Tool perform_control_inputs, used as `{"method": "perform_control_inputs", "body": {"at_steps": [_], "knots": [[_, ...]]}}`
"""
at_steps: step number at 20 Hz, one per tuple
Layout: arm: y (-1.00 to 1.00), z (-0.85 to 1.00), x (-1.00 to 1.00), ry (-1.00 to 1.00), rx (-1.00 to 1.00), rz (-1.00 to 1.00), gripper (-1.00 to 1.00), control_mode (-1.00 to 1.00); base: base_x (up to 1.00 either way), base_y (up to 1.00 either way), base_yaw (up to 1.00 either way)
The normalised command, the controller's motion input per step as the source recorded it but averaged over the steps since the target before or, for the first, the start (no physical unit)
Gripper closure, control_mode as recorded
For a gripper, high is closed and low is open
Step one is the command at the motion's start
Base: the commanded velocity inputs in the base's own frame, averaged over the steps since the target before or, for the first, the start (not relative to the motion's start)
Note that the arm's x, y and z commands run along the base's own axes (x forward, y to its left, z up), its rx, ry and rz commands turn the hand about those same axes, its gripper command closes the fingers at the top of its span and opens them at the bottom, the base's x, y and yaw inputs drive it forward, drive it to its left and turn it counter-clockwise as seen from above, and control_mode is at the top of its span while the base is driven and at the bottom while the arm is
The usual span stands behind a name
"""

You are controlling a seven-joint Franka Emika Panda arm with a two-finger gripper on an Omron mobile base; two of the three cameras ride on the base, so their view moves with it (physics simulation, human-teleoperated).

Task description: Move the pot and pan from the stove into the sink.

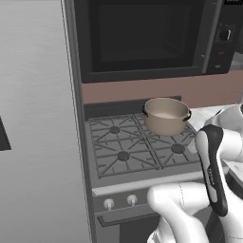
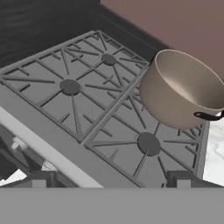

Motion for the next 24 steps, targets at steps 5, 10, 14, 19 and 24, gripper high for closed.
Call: {"method": "perform_control_inputs", "body": {"at_steps": [5,10,14,19,24], "knots": [[0.06,0.00,0.66,0.00,0.00,-0.07,-1.00,-1.00,0.00,0.00,0.00],[0.05,0.00,0.29,0.00,-0.04,-0.09,-1.00,-1.00,0.00,0.00,0.00],[0.05,-0.02,0.13,0.00,-0.09,-0.16,-1.00,-1.00,0.00,0.00,0.00],[0.00,-0.04,0.01,0.00,-0.09,-0.19,-1.00,-1.00,0.00,0.00,0.00],[0.00,0.00,0.00,-0.01,-0.03,-0.03,-1.00,-1.00,0.00,0.00,0.00]]}}
